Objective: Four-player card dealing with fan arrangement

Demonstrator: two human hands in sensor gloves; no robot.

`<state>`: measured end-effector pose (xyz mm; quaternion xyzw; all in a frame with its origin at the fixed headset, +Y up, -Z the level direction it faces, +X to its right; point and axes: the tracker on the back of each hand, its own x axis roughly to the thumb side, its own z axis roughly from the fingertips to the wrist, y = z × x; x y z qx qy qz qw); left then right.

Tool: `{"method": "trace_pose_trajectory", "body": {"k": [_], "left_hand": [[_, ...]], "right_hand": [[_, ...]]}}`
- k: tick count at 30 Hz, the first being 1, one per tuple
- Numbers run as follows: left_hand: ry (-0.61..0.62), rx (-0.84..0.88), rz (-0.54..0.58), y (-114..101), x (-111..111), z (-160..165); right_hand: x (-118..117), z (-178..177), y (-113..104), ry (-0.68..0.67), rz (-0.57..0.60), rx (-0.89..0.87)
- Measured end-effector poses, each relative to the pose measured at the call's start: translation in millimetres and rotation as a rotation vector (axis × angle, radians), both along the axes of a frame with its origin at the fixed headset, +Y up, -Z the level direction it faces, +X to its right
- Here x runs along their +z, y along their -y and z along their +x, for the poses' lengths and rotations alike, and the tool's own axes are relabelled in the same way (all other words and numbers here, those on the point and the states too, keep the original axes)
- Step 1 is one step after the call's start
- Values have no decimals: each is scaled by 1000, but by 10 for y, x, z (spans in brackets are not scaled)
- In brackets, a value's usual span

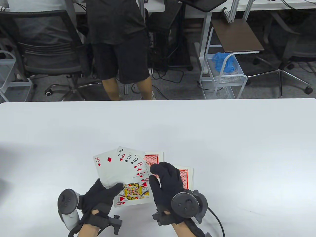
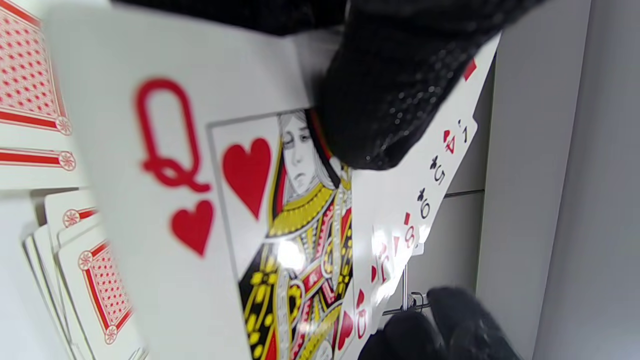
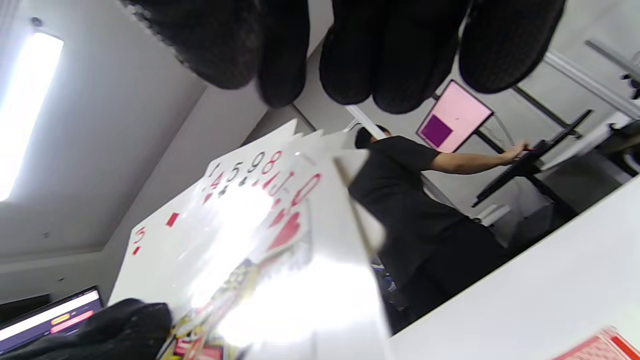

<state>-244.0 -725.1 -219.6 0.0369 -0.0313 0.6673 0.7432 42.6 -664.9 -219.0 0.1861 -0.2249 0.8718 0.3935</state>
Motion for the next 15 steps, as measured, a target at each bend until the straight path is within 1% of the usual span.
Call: {"method": "trace_pose_trajectory", "body": {"k": [2, 4, 6, 10, 13, 15], "left_hand": [[27, -24, 12, -16, 3, 33], [58, -53, 21, -28, 0, 54], [62, -59, 21, -38, 0, 66], [77, -78, 4, -4, -25, 53], [87, -78, -9, 16, -39, 47], [127, -72, -3, 8, -37, 65]], "right_hand": [[-52, -21, -46, -99, 28, 59], [-107, -30, -69, -145, -5, 95], [-156, -9, -67, -119, -43, 124], [-223, 25, -16, -134, -114, 155], [-233, 12, 6, -123, -119, 223], [-241, -3, 26, -110, -137, 284]]}}
